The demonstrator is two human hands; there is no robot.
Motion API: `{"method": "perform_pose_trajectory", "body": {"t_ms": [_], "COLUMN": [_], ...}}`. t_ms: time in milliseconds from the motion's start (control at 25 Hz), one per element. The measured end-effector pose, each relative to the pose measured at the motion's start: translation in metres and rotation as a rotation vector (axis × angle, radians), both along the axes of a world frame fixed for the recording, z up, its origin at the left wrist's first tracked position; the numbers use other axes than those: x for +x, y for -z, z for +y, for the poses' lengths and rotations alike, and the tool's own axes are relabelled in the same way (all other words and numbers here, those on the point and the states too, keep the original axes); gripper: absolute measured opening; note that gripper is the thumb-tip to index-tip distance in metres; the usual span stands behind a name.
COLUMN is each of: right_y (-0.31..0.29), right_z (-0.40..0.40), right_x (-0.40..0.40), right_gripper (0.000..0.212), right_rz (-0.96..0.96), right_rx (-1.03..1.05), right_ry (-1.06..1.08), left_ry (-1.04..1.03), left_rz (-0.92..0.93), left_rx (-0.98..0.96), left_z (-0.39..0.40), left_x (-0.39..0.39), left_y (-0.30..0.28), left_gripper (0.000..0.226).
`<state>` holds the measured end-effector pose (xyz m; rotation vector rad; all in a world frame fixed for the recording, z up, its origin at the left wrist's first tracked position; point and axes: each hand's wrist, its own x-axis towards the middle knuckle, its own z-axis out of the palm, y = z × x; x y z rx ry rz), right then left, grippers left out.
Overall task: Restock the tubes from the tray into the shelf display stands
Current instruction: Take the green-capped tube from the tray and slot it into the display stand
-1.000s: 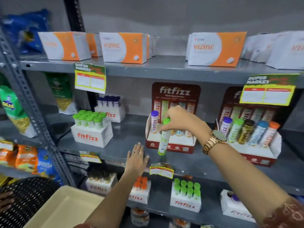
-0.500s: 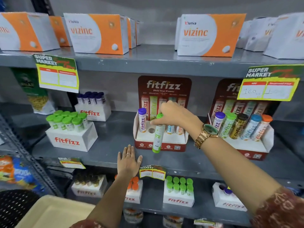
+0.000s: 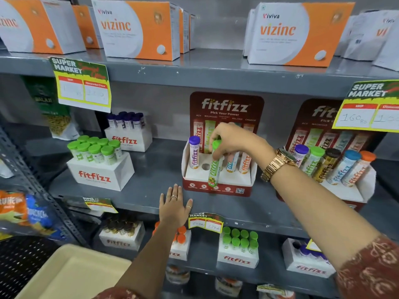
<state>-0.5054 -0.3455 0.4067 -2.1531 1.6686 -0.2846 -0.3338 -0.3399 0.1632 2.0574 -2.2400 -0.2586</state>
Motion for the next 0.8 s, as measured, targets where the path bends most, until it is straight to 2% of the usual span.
{"method": "perform_pose_trajectory", "body": {"t_ms": [160, 320, 600, 680, 800], "right_y": [0.0, 0.0, -0.005, -0.005, 0.001], "right_z": [0.005, 0.006, -0.003, -0.009, -0.018], "right_x": [0.002, 0.003, 0.008, 0.012, 0.02], "right_gripper": [0.013, 0.03, 0.037, 0.029, 0.049], "right_rz": [0.035, 0.088, 0.047, 0.075, 0.136], "right_rx": [-0.097, -0.127, -0.12, -0.124, -0.191], "right_ry": [0.021, 0.061, 0.162, 0.176, 0.179], "left_ry": [-0.001, 0.001, -0.004, -0.003, 0.0], "left_rz": [0.018, 0.022, 0.018, 0.018, 0.028], "left_rx": [0.0, -0.011, 0.016, 0.021, 0.012], "left_z": [0.001, 0.002, 0.001, 0.001, 0.001], "left_x": [0.001, 0.001, 0.0, 0.001, 0.001], "left_y": [0.0, 0.0, 0.0, 0.0, 0.001], "left_gripper": [0.066, 0.065, 0.066, 0.066, 0.066]}}
